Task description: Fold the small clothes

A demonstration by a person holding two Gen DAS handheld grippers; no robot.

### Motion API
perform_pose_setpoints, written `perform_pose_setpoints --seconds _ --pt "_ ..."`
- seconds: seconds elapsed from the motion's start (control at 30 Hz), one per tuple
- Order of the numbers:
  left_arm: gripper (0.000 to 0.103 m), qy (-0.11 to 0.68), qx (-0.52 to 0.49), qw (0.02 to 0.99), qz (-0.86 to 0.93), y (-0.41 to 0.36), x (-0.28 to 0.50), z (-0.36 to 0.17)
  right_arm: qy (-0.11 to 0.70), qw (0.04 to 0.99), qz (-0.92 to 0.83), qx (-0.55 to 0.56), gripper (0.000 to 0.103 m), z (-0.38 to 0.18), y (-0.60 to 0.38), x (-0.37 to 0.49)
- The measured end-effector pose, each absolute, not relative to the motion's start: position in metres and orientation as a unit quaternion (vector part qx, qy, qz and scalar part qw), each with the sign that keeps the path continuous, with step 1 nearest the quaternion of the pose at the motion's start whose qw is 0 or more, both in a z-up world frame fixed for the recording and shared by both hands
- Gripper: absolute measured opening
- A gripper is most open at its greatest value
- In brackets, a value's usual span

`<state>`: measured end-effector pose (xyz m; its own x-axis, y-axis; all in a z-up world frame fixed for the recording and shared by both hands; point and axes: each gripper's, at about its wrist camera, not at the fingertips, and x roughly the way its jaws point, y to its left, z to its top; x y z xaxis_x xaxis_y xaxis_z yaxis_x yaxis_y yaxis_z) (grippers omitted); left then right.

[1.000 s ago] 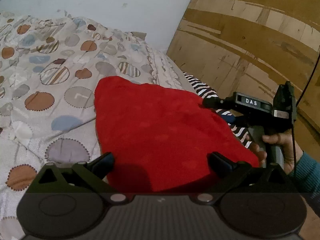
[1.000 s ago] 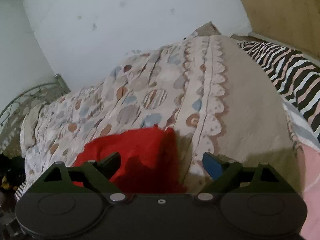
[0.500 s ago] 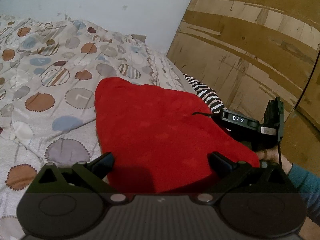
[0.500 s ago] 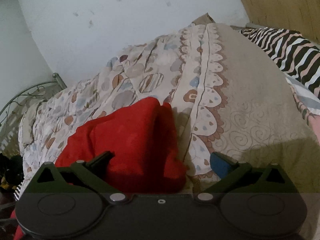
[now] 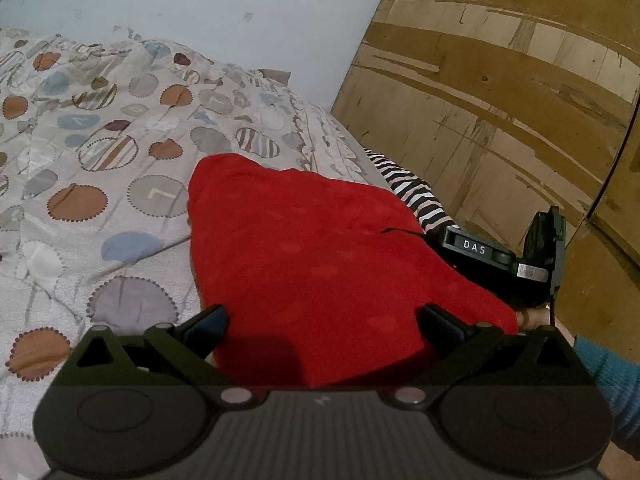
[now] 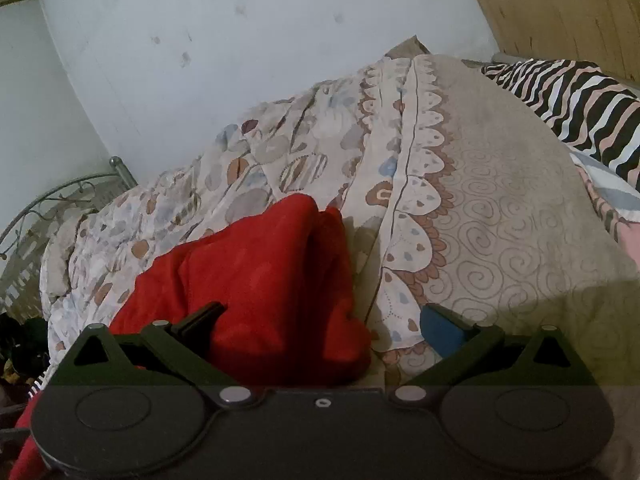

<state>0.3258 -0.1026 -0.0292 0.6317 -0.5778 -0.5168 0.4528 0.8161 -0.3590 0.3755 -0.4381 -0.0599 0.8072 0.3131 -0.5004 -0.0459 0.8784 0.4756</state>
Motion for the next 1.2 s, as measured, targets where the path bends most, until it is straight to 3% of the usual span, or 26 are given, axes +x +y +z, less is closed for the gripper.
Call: perform_pose_setpoints --seconds 0.23,0.33,0.37,0.57,0.63,0.7,0.8,1.0,1.2 --pt "0.103 0.328 -0.139 0.884 -0.304 -0.091 0.336 -0.034 0.292 0.927 0.092 0.216 0.101 -0.058 -0.435 0.374" --pt "0.103 0.344 -0.187 0.863 -0.319 -0.08 0.349 -0.044 0.295 0.927 0.103 0.206 0.087 -0.051 -0.43 0.374" --pt "0.103 0.353 -0.206 0.853 -0.324 -0.077 0.356 -0.048 0.297 0.925 0.114 0.208 0.077 -0.049 -0.428 0.375" --pt "0.103 0.4 -0.301 0.797 -0.337 -0.059 0.389 -0.073 0.339 0.896 0.112 0.265 0.076 -0.05 -0.429 0.388" --pt "0.103 0.403 -0.285 0.802 -0.337 -0.064 0.39 -0.068 0.339 0.898 0.108 0.259 0.068 -0.047 -0.426 0.388" --pt "0.095 0.397 -0.268 0.812 -0.333 -0.067 0.388 -0.061 0.332 0.909 0.107 0.229 0.051 -0.038 -0.414 0.383" --pt "0.081 0.387 -0.255 0.822 -0.332 -0.066 0.384 -0.051 0.322 0.921 0.103 0.195 0.043 -0.021 -0.403 0.378" --pt "0.062 0.366 -0.255 0.831 -0.334 -0.049 0.38 -0.035 0.283 0.93 0.13 0.195 0.04 0.016 -0.382 0.372" --pt "0.058 0.333 -0.232 0.856 -0.32 -0.02 0.375 -0.005 0.25 0.933 0.17 0.196 0.04 0.052 -0.349 0.374"
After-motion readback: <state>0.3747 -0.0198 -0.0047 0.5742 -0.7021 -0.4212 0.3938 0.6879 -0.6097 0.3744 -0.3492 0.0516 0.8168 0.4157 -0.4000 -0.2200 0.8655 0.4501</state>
